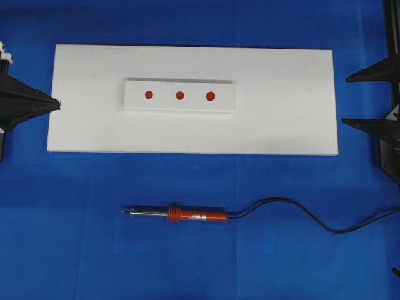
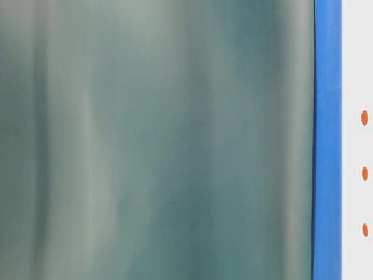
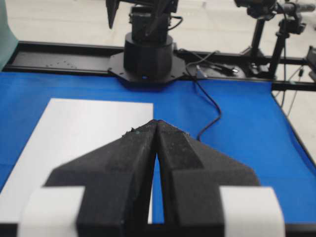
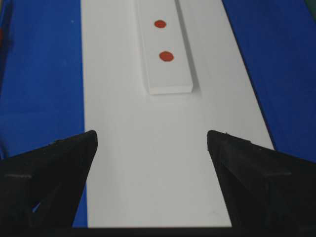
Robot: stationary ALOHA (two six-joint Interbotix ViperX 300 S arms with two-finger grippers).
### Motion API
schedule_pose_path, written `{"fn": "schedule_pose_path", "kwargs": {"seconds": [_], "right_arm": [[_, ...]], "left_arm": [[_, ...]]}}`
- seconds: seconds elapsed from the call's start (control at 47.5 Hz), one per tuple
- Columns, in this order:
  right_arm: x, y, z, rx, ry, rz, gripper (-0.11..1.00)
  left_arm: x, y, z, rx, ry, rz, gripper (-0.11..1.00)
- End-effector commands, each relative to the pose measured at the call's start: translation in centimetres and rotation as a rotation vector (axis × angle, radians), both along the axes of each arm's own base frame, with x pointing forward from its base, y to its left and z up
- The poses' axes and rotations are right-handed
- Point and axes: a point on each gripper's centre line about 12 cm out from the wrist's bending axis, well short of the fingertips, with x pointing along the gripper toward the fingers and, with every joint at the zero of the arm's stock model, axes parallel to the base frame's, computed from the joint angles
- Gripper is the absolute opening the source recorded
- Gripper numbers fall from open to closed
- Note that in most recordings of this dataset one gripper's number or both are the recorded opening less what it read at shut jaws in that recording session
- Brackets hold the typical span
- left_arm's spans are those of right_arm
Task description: Touch the tip of the soldering iron to the mark.
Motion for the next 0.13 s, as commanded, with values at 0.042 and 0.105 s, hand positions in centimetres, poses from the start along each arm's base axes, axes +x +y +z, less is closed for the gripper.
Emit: {"fn": "schedule_pose_path", "kwargs": {"seconds": [0.042, 0.105], "right_arm": [[0.19, 0.01, 0.43, 0.002, -0.014, 0.001, 0.83], [0.19, 0.00, 0.43, 0.004, -0.014, 0.000, 0.83]], "left_arm": [[0.12, -0.04, 0.39, 0.001, -0.014, -0.002, 0.00], [0.12, -0.07, 0.39, 0.001, -0.014, -0.003, 0.00]]}}
